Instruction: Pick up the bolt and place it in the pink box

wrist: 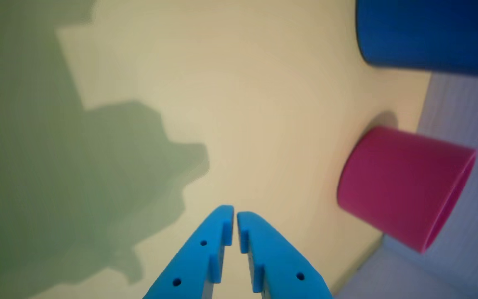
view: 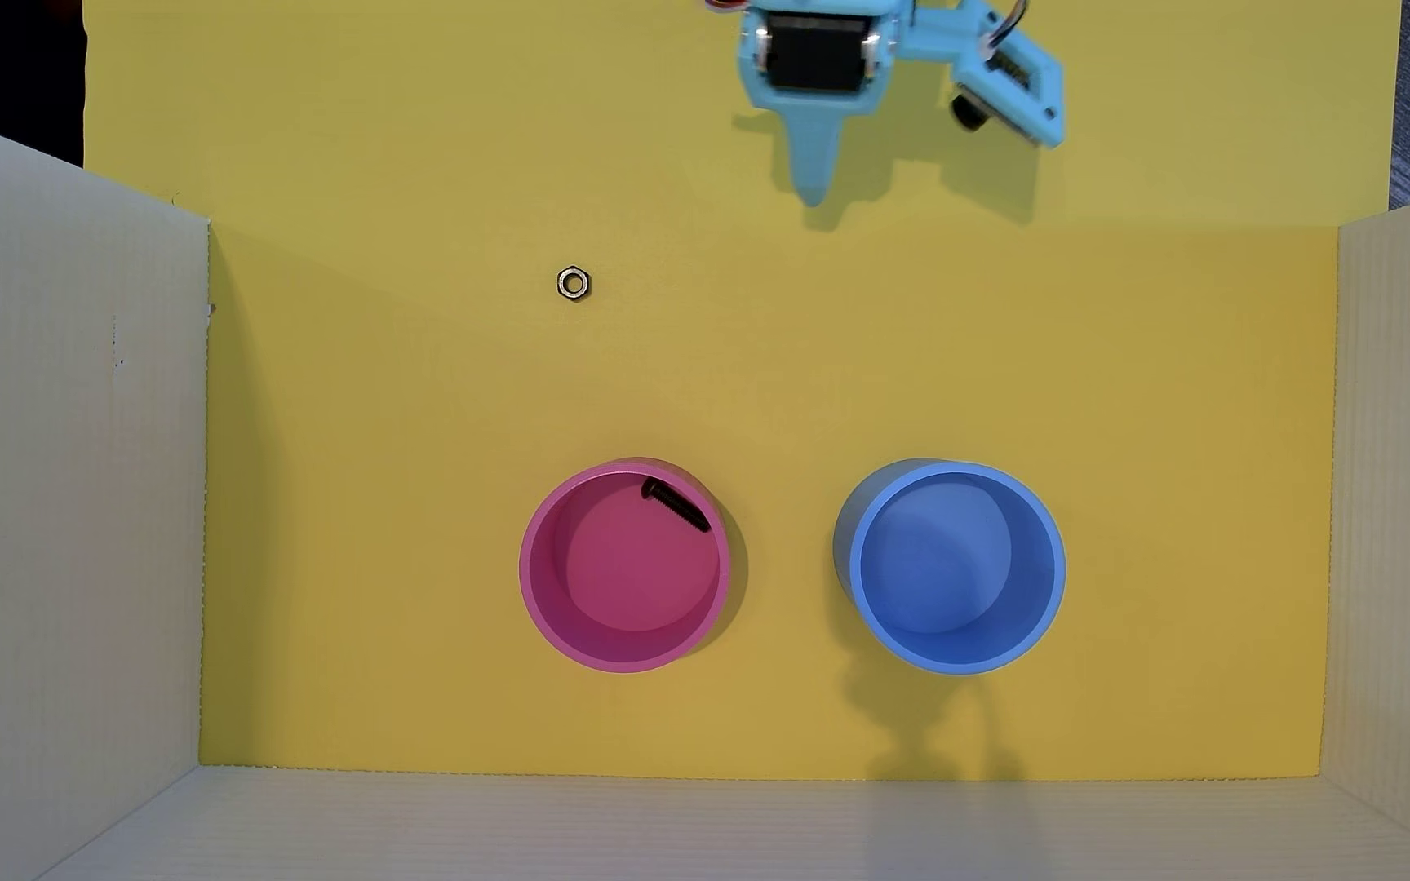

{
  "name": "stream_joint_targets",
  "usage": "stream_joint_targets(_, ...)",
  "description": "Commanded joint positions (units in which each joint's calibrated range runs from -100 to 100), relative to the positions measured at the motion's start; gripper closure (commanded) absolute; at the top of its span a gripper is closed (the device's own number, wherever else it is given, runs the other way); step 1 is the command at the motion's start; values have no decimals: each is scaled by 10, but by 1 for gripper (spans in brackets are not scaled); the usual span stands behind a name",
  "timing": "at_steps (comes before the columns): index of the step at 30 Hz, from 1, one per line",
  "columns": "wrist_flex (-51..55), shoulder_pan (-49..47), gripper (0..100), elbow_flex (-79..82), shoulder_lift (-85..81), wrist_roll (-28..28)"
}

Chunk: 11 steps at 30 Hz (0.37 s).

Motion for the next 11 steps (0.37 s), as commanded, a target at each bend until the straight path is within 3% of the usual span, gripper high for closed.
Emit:
stream_joint_targets(1, 2, -14, 99, -10, -2, 2)
stream_joint_targets(11, 2, -9, 98, -10, -2, -1)
